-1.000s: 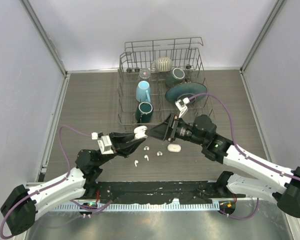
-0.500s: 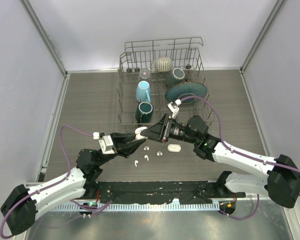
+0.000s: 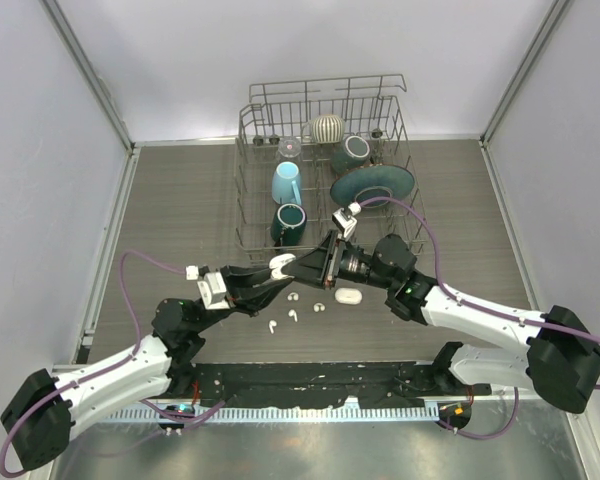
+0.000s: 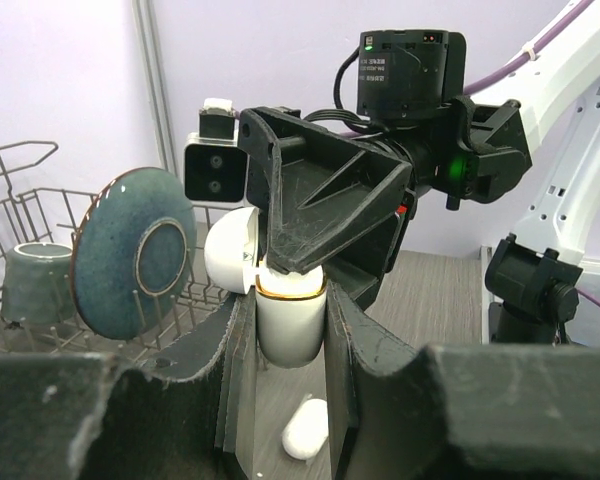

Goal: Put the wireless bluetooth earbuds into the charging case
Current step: Open the charging case.

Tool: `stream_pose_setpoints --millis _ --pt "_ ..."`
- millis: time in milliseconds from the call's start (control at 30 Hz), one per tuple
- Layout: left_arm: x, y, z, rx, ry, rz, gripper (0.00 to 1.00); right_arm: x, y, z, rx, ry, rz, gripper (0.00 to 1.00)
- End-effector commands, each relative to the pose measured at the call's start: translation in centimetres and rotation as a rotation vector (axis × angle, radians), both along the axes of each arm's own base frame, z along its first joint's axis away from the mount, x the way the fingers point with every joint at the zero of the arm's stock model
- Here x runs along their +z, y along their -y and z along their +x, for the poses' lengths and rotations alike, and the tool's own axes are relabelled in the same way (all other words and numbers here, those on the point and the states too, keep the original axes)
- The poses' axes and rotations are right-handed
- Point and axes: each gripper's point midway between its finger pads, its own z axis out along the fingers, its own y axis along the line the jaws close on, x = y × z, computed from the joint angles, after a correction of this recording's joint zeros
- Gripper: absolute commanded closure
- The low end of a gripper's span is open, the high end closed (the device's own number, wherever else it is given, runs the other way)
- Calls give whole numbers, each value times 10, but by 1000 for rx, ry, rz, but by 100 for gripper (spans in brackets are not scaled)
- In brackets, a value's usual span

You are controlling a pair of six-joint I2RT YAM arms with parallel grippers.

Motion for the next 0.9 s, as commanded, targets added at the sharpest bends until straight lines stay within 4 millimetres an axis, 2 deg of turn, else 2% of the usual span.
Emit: stream_pose_setpoints --millis 0,33,200,300,333,367,433,600,667,700,733,800,833,867 --pt "18 -1 0 11 46 -22 100 32 4 -9 32 80 88 74" --pt "18 0 0 7 45 -17 100 33 4 -9 32 84 91 83" --pt "18 3 2 2 8 -10 99 33 7 -6 1 129 62 99" --pt "17 3 4 6 -4 2 98 30 10 -2 -33 181 2 99" --pt "17 3 3 6 -8 0 97 36 10 1 -51 230 -13 99" --pt "17 3 3 6 -8 0 98 30 11 2 -54 228 -55 99" --pt "17 2 3 7 -8 2 98 37 13 3 -64 257 -63 99" --pt "16 4 2 -4 -8 10 100 31 10 4 -52 243 -77 99" --pt "16 5 2 -8 -6 12 100 30 9 1 -40 242 -56 91" --pt "16 4 2 -6 -9 12 100 30 9 0 -36 238 -50 73" --pt "15 4 2 -4 -10 12 100 30 10 0 -40 244 -47 63" --pt "15 2 4 10 -15 8 100 29 13 2 -61 256 -56 48" --pt "14 2 4 12 -17 8 100 34 18 1 -78 272 -54 45" --pt "12 1 6 21 -20 15 100 29 20 2 -88 269 -78 41"
